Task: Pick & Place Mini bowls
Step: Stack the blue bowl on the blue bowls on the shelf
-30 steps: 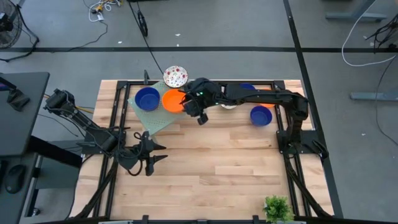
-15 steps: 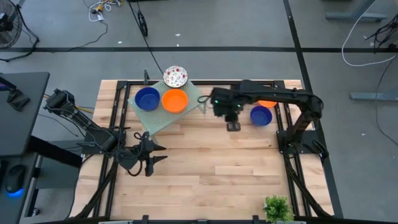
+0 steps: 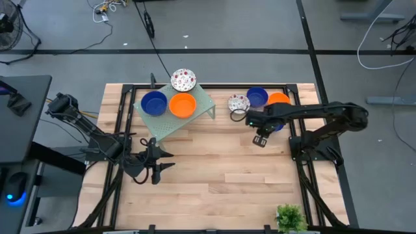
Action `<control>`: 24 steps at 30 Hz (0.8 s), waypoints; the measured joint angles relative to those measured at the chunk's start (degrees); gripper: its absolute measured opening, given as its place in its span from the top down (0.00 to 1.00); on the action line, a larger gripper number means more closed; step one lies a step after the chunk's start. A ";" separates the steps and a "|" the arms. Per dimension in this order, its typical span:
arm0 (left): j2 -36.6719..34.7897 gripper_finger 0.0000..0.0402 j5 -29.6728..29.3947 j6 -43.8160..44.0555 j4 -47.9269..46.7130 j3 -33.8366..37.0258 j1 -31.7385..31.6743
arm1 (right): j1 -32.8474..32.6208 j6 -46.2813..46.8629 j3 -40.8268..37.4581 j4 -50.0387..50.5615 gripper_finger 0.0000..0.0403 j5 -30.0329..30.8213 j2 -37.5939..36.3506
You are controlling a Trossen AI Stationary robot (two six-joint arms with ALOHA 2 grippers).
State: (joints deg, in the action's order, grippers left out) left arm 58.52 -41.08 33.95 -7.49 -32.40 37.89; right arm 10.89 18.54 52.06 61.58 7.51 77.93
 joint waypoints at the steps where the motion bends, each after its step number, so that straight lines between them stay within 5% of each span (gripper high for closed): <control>1: 0.00 0.57 0.00 0.00 0.00 0.00 0.00 | 0.77 0.85 -1.20 -0.92 0.82 0.12 -0.22; 12: 0.00 0.57 -0.02 -0.02 0.02 0.00 0.00 | 8.76 2.28 -8.66 -9.81 0.57 2.52 0.00; 24: -0.01 0.57 -0.02 -0.07 -0.01 0.00 0.00 | 10.19 -0.08 -8.70 -11.58 0.68 1.92 0.00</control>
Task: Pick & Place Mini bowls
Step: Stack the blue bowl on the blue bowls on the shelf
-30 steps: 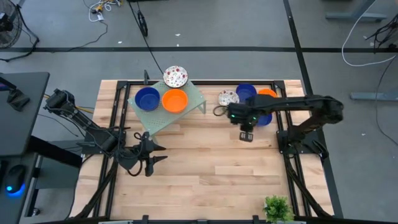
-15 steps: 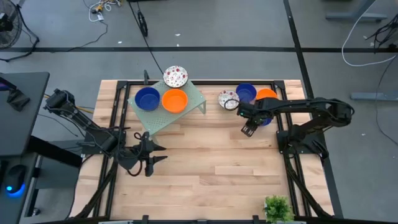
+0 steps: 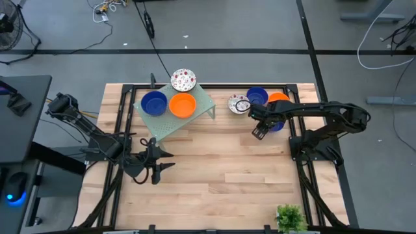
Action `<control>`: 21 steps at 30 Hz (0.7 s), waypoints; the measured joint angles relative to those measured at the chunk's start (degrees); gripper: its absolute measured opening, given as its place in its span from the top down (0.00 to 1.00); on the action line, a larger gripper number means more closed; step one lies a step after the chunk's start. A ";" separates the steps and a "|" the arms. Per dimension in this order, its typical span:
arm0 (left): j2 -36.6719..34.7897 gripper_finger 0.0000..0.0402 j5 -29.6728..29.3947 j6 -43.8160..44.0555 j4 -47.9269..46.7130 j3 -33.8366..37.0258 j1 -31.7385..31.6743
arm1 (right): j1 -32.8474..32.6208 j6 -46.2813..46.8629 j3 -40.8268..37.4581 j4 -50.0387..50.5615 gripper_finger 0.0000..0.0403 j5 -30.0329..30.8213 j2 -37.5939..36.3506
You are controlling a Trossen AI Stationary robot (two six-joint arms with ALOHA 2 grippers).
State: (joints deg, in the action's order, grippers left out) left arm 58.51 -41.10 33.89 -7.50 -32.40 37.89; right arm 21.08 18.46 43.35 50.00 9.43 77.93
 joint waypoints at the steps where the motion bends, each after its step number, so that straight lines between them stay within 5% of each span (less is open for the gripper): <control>1: 0.01 0.57 0.00 0.00 0.01 0.00 0.01 | 0.00 0.00 0.00 0.02 0.70 0.00 0.00; 13: 0.01 0.57 0.00 0.02 0.01 0.00 0.00 | -1.32 -7.39 0.00 0.04 0.91 -4.23 1.10; 21: 1.30 0.57 -0.11 -1.71 2.34 0.00 -0.12 | -13.49 -18.80 0.02 -5.36 0.98 -11.56 1.33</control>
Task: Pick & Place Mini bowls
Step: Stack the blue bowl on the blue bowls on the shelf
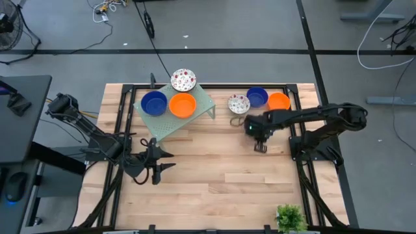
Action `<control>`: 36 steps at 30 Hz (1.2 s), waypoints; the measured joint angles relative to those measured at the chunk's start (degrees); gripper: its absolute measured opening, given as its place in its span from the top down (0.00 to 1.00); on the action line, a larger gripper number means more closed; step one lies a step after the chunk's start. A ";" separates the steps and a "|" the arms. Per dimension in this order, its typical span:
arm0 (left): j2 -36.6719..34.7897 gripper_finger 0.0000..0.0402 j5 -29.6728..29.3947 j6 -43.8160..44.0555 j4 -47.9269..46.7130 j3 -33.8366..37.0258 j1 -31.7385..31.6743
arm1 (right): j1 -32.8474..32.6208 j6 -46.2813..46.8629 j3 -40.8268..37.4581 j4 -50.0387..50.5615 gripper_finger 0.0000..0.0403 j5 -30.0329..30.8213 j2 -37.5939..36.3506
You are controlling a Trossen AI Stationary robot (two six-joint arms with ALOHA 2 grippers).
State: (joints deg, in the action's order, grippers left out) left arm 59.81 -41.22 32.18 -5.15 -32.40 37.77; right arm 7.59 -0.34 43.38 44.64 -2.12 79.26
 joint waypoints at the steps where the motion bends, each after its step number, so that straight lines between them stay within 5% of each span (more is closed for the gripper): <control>1: 1.02 0.57 0.07 -1.84 1.59 0.01 -0.08 | -2.30 -1.95 0.00 -1.67 0.98 -1.49 0.00; 7: 11.78 0.57 9.81 -19.29 23.79 0.07 -2.61 | -15.35 -12.43 -0.04 -21.00 0.99 -11.64 0.04; 12: 18.95 0.57 18.99 -26.21 38.79 -0.11 -7.38 | -21.74 -17.37 -0.04 -36.39 1.00 -12.71 0.07; 20: 24.46 0.52 26.90 -33.11 37.48 -7.69 -13.60 | -22.64 -21.55 -0.04 -41.63 1.00 -12.41 4.40; 27: 28.64 0.39 35.35 -33.96 20.74 -16.38 -19.20 | -22.36 -23.57 -0.04 -45.52 1.00 -11.90 7.67; 36: 36.90 0.49 46.46 -36.94 19.93 -21.92 -22.59 | -21.84 -25.60 0.00 -47.67 1.00 -11.85 7.87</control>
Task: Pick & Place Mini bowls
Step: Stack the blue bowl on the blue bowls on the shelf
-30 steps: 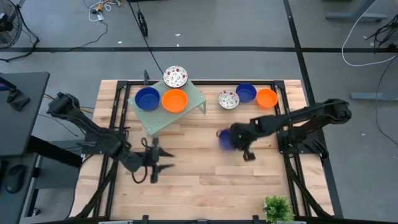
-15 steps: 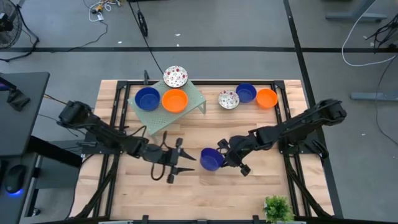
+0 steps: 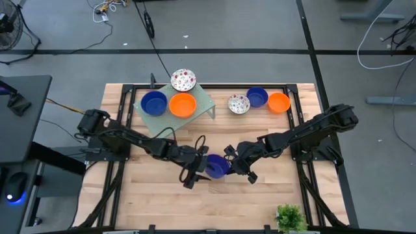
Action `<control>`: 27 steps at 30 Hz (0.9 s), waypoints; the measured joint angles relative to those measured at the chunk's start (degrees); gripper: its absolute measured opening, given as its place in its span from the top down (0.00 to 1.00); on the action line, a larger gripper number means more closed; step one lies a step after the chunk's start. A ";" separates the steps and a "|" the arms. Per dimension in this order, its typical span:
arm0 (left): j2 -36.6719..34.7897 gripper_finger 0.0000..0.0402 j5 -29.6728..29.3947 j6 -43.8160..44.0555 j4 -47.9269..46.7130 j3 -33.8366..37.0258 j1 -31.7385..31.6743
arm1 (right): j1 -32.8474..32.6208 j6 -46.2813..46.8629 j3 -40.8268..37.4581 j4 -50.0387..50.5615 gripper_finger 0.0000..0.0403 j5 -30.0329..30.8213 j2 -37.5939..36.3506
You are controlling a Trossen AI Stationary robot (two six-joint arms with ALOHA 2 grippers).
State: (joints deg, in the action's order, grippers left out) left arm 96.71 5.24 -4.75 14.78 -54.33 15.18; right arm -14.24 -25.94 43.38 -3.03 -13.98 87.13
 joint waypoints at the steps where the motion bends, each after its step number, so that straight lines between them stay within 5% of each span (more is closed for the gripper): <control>1: 0.16 0.51 0.33 0.00 -0.29 -0.20 -0.03 | -0.02 0.00 0.00 0.03 1.00 0.00 0.00; 16: 0.61 0.74 -4.68 0.00 -6.98 -0.76 -0.39 | 0.00 -0.03 0.00 -0.47 1.00 0.02 0.00; 27: 0.61 0.98 0.59 -2.18 -8.13 -0.70 0.06 | 0.07 -0.26 0.00 -3.77 0.94 0.52 0.00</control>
State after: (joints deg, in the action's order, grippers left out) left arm 97.32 5.83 -6.94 6.65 -55.03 15.24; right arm -14.17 -26.20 43.38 -6.81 -13.45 87.13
